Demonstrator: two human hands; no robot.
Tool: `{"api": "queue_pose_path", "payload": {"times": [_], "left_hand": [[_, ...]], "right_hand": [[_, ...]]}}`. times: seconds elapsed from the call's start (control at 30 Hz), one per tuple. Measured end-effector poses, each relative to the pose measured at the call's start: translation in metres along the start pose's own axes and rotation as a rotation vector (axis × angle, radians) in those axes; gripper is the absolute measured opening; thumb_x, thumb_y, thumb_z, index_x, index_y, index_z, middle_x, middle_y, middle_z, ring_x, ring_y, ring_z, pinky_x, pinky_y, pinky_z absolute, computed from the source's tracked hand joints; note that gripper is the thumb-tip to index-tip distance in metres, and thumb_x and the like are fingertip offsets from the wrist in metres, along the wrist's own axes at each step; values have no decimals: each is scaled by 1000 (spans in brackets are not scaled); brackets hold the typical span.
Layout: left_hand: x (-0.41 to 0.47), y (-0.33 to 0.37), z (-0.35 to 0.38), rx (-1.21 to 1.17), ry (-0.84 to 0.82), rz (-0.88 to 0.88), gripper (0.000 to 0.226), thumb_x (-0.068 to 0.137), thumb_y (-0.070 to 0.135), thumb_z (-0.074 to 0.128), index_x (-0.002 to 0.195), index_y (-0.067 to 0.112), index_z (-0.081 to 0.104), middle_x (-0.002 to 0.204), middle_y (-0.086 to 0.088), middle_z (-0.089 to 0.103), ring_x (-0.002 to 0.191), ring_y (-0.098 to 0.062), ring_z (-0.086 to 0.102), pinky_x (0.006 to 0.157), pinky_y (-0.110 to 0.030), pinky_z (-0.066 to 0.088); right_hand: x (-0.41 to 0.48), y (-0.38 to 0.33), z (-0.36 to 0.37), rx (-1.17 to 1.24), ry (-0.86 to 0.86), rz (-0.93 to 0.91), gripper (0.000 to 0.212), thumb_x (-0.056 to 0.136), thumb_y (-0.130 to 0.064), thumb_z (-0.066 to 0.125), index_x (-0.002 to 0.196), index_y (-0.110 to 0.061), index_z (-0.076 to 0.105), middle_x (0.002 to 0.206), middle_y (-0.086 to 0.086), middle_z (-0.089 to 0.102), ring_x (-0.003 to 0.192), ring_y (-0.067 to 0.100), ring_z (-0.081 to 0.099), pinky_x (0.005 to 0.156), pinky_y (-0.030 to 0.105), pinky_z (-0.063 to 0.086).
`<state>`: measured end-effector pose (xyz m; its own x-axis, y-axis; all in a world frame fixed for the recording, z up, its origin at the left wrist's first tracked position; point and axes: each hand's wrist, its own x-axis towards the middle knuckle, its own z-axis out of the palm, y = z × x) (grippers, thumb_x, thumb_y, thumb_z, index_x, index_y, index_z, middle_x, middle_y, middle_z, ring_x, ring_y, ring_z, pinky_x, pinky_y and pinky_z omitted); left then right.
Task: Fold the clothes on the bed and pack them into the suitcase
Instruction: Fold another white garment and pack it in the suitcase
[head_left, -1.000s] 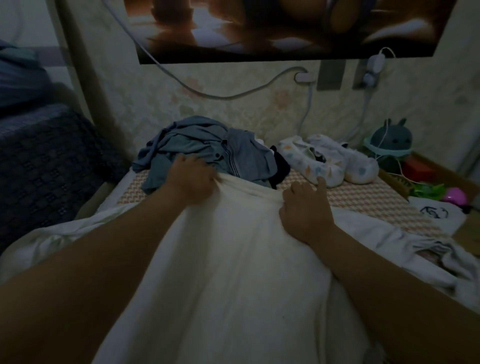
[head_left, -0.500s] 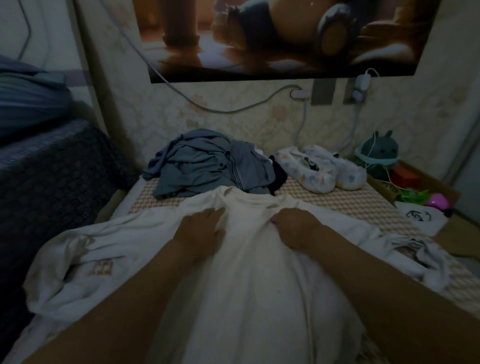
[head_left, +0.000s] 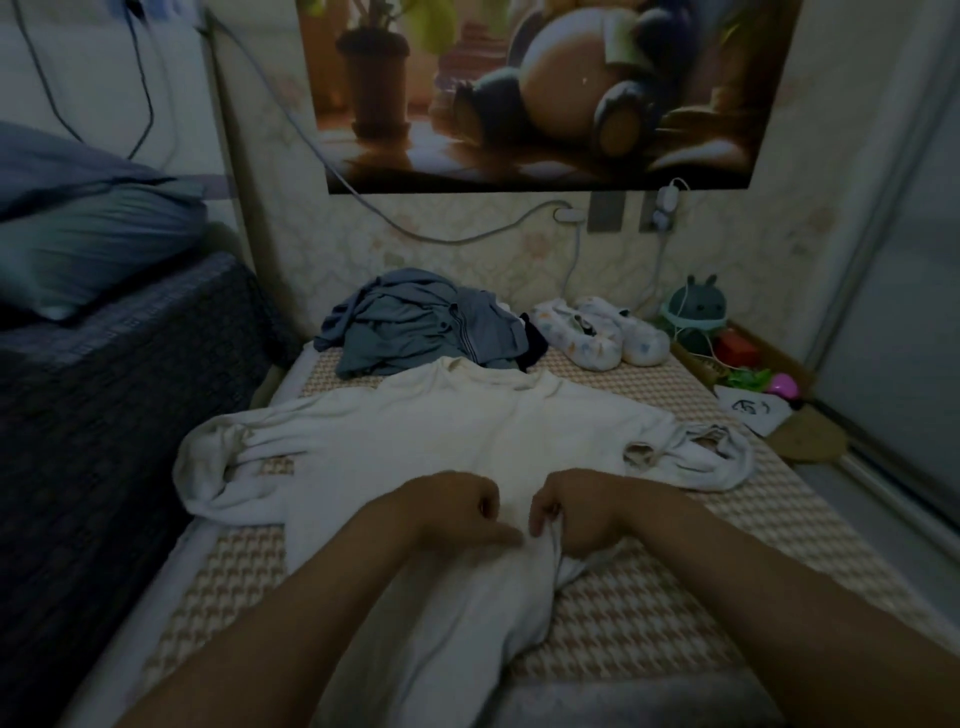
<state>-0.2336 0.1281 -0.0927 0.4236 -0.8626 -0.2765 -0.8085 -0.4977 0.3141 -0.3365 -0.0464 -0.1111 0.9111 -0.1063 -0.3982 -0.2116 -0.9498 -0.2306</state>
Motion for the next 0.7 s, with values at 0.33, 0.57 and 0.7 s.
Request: {"api": "queue_pose_path", "payload": {"times": [0.33, 0.57, 0.7], "left_hand": [[-34, 12, 4, 110, -84, 9, 49, 85, 24, 67, 131, 21, 51, 130, -1, 53, 114, -20, 53, 91, -28, 41], [-23, -20, -8, 106, 753, 55, 38, 79, 1, 63, 104, 27, 55, 96, 7, 51, 78, -16, 53, 58, -32, 44], [-27, 3, -2, -6, 449, 127, 13, 83, 27, 66, 91, 31, 57, 89, 9, 60, 74, -15, 61, 68, -31, 52]], "right_hand": [[-39, 9, 26, -59, 322, -101, 22, 81, -10, 61, 93, -24, 50, 102, 2, 56, 89, 19, 51, 72, 28, 38], [-33, 44, 0, -52, 942, 47, 18, 71, -4, 65, 78, -16, 53, 72, 2, 56, 68, 26, 52, 65, 34, 39], [-15, 49, 14, -302, 990, 211, 20, 68, -7, 70, 68, -14, 52, 70, 9, 51, 59, 29, 50, 52, 34, 33]]}}
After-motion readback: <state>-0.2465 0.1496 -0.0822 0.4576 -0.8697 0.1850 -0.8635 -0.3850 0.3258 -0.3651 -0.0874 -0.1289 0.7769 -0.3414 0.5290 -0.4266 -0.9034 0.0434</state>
